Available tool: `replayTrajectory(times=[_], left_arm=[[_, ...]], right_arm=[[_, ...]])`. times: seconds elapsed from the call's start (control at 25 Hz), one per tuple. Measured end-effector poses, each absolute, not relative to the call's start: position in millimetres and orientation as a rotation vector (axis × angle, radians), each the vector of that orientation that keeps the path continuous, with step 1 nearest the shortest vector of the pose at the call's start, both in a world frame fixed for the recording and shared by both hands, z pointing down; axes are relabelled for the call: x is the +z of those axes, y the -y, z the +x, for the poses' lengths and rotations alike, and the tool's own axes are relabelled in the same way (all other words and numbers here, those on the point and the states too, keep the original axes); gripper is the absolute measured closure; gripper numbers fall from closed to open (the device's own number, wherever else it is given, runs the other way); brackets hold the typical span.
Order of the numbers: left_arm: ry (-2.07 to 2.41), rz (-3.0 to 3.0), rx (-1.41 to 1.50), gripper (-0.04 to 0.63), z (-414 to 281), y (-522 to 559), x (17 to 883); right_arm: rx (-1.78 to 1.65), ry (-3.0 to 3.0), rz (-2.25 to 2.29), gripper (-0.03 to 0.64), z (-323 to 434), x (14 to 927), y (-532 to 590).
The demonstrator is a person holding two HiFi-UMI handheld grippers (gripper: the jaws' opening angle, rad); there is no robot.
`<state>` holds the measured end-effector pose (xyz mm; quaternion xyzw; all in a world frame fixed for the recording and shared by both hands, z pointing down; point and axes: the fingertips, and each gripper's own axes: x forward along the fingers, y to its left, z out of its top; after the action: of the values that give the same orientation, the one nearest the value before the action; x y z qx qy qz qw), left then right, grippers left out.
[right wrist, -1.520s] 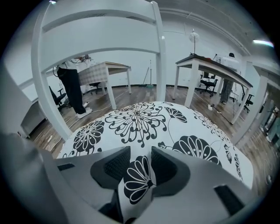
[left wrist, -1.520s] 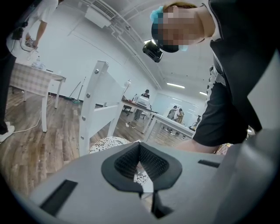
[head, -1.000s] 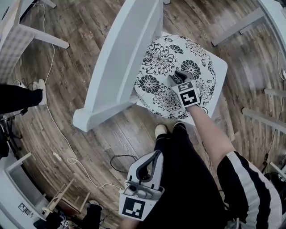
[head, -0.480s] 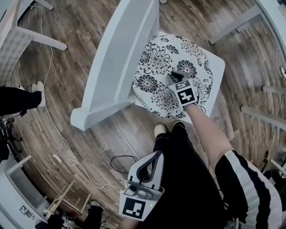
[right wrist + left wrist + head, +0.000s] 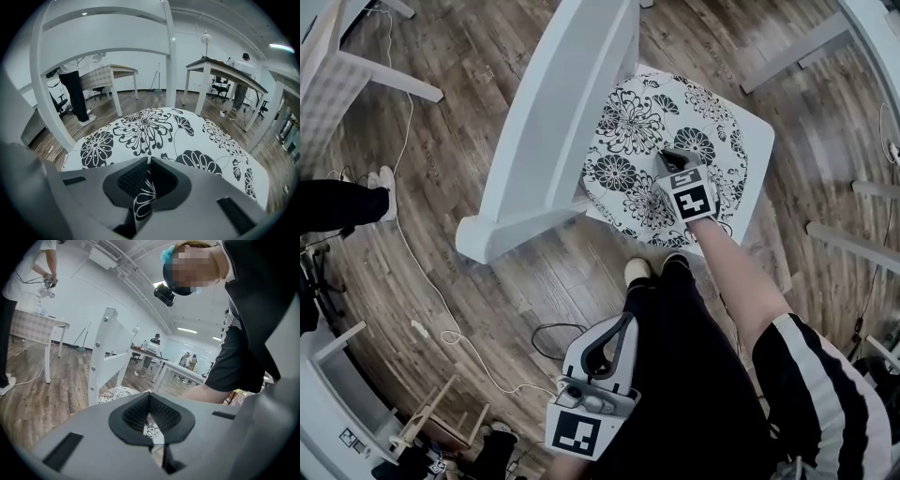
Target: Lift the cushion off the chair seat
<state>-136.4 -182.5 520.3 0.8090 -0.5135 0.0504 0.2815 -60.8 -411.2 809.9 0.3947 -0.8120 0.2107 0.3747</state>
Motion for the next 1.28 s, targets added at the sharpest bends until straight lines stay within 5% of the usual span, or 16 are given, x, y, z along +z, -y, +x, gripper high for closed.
replayTrajectory(times=[1.28], left_arm=[[1.297, 2.297, 0.112, 0.595, -108.9, 180.2, 494.0]], right_arm=[[0.538, 2.22, 1.171, 0.584, -29.7, 713.2, 375.3]])
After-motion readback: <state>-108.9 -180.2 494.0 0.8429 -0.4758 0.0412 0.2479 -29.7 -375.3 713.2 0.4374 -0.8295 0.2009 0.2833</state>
